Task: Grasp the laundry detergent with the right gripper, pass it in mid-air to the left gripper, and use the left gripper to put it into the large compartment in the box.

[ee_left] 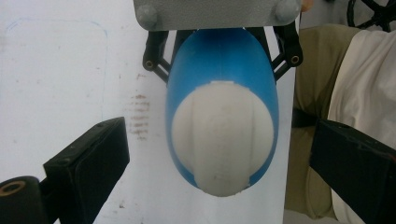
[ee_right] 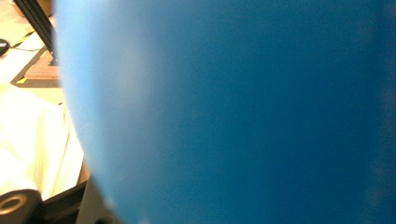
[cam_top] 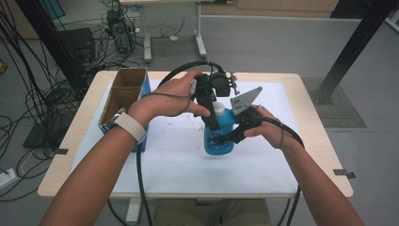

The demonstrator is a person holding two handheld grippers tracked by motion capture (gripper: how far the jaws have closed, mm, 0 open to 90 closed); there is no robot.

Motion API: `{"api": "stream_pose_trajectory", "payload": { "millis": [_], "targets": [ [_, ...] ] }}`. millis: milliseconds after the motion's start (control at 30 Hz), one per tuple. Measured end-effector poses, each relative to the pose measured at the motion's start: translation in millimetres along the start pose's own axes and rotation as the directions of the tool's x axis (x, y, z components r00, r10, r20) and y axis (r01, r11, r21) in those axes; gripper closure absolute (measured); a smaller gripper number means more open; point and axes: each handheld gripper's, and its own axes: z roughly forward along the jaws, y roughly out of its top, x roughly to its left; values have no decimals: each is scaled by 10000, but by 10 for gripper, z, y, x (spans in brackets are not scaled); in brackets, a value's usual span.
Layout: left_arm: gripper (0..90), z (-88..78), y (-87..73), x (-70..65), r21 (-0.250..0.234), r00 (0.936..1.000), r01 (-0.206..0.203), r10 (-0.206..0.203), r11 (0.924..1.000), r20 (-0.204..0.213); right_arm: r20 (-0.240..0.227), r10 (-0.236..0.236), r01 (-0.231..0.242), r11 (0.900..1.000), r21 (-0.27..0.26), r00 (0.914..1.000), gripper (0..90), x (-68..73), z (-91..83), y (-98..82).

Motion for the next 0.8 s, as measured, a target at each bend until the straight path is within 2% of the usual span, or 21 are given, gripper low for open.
{"api": "stream_pose_trajectory", "payload": {
  "millis": [800],
  "targets": [
    [55,6,2,1,22,10000,-9,10,10000,-51,-40,10,-9,10000,46,10000,435,-2,8,0]
  ]
}}
